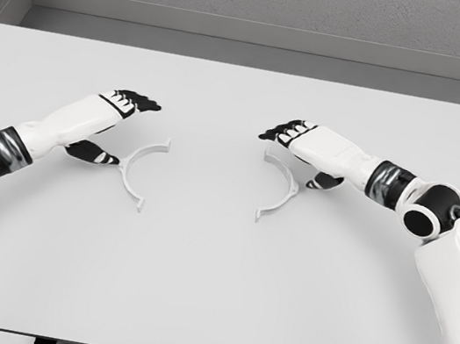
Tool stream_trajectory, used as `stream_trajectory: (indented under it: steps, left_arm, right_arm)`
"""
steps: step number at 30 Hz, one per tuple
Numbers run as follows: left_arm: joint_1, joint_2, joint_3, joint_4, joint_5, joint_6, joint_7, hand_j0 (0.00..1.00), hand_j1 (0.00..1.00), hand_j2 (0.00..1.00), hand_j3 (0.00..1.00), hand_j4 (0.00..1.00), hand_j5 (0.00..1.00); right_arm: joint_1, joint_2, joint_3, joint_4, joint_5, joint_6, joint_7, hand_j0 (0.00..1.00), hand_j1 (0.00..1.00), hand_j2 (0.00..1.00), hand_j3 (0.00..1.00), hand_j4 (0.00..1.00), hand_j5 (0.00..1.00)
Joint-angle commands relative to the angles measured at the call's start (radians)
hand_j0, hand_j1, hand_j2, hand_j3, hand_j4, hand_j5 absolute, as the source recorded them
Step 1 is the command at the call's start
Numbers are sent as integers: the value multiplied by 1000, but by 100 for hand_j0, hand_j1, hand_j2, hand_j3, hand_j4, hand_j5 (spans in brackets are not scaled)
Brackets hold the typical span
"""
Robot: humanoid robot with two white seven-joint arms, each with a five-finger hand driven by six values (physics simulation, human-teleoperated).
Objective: Assemble PVC drainage pipe clamps
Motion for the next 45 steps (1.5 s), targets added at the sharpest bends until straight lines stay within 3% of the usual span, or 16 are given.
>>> stream_trajectory:
  steps: [1,20,34,45]
  left_arm:
    - [0,-5,0,-4,7,0,0,100,100,100,100,100,100]
    - [11,-61,-1,-50,5,0,-2,100,100,100,100,100,100]
    - [3,-46,19,-21,11,0,-2,100,100,100,100,100,100]
    - [15,-23,17,-20,11,0,-2,100,100,100,100,100,100]
  right_arm:
    - [0,2,4,-5,-7,3,1,100,100,100,100,100,100]
    - [-21,57,52,-7,1,3,4,100,100,100,100,100,100]
    - [-37,57,58,28,2,3,2,100,100,100,100,100,100]
    - [-37,85,85,16,2,3,5,100,100,100,100,100,100]
